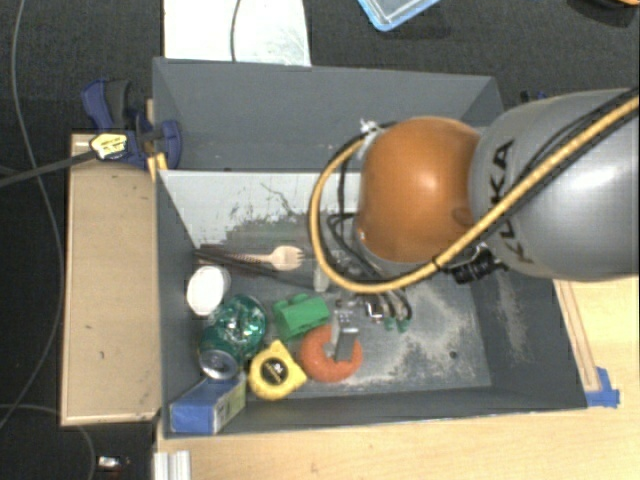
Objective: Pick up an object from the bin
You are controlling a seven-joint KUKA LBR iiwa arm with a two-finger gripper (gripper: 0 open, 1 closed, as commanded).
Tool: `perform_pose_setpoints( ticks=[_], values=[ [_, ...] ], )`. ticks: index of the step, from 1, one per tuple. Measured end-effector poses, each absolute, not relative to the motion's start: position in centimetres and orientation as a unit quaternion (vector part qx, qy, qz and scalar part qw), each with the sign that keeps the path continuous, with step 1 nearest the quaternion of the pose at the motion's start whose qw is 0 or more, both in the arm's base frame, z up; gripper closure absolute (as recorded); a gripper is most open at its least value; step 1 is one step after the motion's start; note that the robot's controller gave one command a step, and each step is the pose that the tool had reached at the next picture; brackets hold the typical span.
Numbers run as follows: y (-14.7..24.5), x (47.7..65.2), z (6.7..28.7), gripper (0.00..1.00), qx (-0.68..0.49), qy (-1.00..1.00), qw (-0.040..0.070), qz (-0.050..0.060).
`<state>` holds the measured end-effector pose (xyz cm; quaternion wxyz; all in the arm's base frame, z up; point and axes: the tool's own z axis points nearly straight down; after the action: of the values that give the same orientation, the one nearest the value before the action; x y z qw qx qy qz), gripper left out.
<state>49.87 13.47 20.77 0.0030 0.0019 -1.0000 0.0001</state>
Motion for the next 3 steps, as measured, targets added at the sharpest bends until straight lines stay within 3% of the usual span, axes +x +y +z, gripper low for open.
perform_pose_setpoints(
  ticks=[1,2,3],
  values=[
    [13.4,50.0,21.2,0.00,0.000,-1.000,-0.001,-0.001],
    [13.8,51.7,17.3,0.00,0.035,-0.999,-0.004,-0.001],
    [16.0,51.9,12.1,0.00,0.019,-1.000,-0.005,-0.001]
  ],
)
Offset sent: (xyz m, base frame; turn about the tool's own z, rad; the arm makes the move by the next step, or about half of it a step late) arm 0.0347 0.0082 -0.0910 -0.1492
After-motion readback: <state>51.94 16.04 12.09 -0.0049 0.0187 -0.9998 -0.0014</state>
